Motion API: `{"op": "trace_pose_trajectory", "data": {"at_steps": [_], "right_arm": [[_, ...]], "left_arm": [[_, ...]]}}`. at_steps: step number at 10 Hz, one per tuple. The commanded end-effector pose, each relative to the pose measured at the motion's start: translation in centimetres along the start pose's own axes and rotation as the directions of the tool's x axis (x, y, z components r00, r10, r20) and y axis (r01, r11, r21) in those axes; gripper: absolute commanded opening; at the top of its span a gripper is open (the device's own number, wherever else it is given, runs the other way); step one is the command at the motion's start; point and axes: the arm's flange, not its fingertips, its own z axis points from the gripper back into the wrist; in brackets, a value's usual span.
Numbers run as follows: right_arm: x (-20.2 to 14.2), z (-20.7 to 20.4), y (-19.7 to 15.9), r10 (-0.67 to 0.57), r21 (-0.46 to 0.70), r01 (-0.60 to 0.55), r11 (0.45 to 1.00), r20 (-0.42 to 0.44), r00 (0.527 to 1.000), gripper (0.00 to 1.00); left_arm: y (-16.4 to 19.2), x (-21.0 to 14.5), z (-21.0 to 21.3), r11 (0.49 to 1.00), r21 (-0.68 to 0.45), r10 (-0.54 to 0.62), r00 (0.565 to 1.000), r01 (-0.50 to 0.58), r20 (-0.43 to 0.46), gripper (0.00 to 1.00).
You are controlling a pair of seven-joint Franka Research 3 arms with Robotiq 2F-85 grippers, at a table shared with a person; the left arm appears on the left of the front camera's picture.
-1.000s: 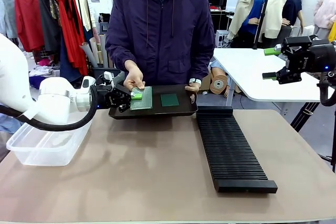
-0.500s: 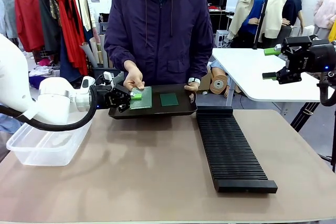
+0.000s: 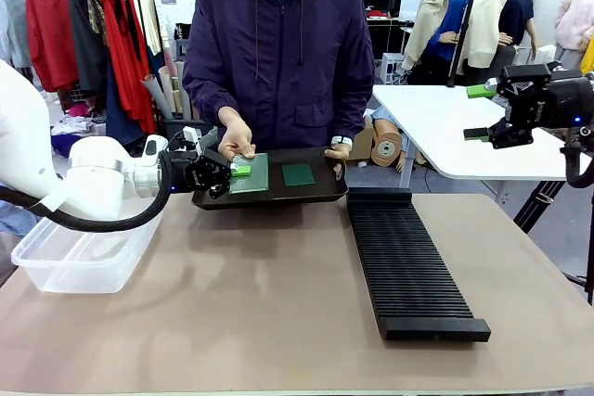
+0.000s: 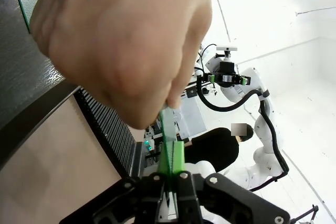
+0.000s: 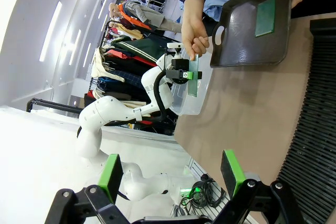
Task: Sort PCBs into racks and boxes based on the side picked up.
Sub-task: If the short side of the Blank PCB is picked up, insert it into the PCB Rack ; if the long side is picked up, place it in the Organizing box.
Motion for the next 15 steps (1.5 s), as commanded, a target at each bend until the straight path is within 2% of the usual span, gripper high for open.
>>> {"op": "trace_pose_trajectory", "data": {"at_steps": [1,15], "right_arm": [[0.17,0.01,0.28,0.008,0.007,-0.008,1.000,-0.001,1.000,1.00],[0.17,0.01,0.28,0.008,0.007,-0.008,1.000,-0.001,1.000,1.00]], "left_arm": [[-0.06,-0.02,-0.08,1.000,-0.003,-0.001,1.000,0.001,-0.002,0.00],[-0.06,-0.02,-0.08,1.000,-0.003,-0.001,1.000,0.001,-0.002,0.00]]}}
